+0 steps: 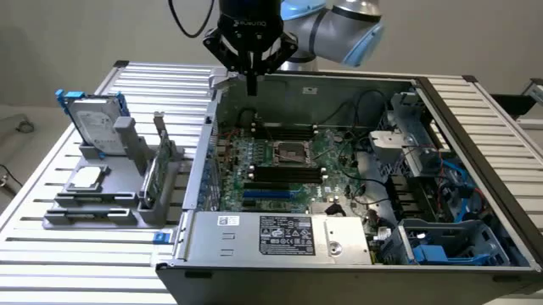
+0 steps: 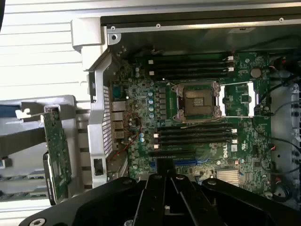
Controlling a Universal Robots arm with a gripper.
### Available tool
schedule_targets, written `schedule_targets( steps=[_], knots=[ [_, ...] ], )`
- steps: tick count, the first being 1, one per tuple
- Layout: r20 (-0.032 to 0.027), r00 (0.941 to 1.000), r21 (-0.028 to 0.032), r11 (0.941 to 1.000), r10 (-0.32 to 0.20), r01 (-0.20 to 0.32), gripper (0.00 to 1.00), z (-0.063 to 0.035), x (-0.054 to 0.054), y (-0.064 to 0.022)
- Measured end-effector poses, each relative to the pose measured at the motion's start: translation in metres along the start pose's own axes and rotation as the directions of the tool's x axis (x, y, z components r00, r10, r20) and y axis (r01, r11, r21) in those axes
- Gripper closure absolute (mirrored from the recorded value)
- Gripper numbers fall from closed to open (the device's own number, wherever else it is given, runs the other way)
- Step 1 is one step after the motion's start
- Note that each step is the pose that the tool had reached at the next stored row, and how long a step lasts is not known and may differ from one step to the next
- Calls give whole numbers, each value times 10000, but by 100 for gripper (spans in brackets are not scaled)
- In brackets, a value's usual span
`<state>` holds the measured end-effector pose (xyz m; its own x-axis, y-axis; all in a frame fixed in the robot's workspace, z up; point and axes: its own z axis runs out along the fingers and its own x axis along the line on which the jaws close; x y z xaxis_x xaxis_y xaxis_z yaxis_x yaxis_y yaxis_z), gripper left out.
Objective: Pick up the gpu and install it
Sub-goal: 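Reach for the gpu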
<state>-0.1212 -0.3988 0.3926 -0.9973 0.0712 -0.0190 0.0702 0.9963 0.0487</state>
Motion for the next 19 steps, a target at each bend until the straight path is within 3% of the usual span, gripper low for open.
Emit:
schedule_targets(
  steps=[9,19],
  knots=[
    [-2,10000,2,10000,2,-2,89,-1,20,-1],
    [-14,10000,1,10000,1,-1,89,18,480,28]
  ],
)
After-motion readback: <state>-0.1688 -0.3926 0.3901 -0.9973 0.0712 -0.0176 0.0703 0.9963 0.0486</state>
